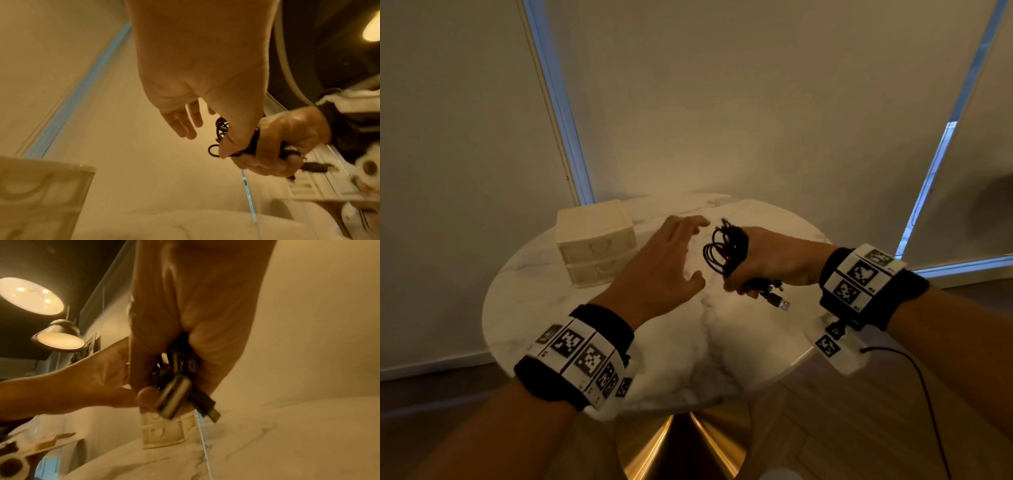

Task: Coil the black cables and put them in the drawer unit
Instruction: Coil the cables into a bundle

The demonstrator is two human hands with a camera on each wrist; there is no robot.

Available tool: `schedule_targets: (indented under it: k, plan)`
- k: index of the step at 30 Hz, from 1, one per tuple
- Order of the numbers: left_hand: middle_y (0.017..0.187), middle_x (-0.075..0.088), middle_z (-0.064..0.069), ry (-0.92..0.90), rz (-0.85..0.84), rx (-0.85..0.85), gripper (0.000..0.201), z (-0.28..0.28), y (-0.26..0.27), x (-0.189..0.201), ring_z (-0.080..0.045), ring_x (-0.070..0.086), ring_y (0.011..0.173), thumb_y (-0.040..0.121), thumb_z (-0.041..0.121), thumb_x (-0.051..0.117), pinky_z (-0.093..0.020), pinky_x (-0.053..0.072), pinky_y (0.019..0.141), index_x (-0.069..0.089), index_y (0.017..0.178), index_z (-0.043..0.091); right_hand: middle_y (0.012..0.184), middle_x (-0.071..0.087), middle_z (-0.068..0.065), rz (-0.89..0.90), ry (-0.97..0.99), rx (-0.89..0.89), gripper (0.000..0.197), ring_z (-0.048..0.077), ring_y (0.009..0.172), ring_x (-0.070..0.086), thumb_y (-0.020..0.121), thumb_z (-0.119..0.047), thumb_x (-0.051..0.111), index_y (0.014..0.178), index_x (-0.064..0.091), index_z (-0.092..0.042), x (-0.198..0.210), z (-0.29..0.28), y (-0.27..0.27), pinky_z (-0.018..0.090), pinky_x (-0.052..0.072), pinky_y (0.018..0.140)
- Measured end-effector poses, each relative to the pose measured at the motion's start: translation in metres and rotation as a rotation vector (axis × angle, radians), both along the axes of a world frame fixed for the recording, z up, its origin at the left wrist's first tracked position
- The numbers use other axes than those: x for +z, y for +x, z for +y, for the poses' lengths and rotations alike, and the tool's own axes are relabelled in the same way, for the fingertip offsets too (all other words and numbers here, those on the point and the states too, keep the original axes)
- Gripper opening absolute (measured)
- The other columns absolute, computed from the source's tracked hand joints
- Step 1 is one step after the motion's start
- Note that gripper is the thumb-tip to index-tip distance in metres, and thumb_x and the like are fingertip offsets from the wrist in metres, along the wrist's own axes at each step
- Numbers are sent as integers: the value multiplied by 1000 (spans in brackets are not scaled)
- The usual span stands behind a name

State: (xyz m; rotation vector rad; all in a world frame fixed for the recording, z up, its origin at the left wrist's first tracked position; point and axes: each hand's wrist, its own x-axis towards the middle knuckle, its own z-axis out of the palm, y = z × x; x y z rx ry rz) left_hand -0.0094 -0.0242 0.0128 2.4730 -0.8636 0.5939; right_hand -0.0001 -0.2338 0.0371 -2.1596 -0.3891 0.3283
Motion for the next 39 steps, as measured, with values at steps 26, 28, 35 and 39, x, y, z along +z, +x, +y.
schedule_targets:
  k: [26,28,35,39]
  plan:
    - [88,65,-4,545,-318,37,51,-11,6,26,-21,57,73,80,49,67,-28,38,69,55,116,15,83,75,8,64,-406,178,16,14,68,70,79,-10,84,92,75,-5,31,18,10,24,57,70]
    - [90,65,-4,543,-308,43,49,-9,7,27,-21,57,74,81,48,67,-27,36,69,54,117,16,90,77,14,24,-393,177,18,18,74,72,77,-11,84,92,76,-6,31,19,12,29,61,74]
    - [100,60,-2,495,-186,120,41,-13,3,18,-16,44,75,86,42,59,-27,33,70,41,113,17,79,76,6,-41,-555,176,22,13,61,71,89,-13,75,107,65,-15,25,20,14,29,62,67]
    - [107,59,-3,521,-72,136,52,-12,3,18,-20,53,84,82,49,61,-28,39,74,46,118,14,84,75,10,-204,-674,142,21,18,66,67,84,-16,77,104,68,-13,21,20,13,29,57,64]
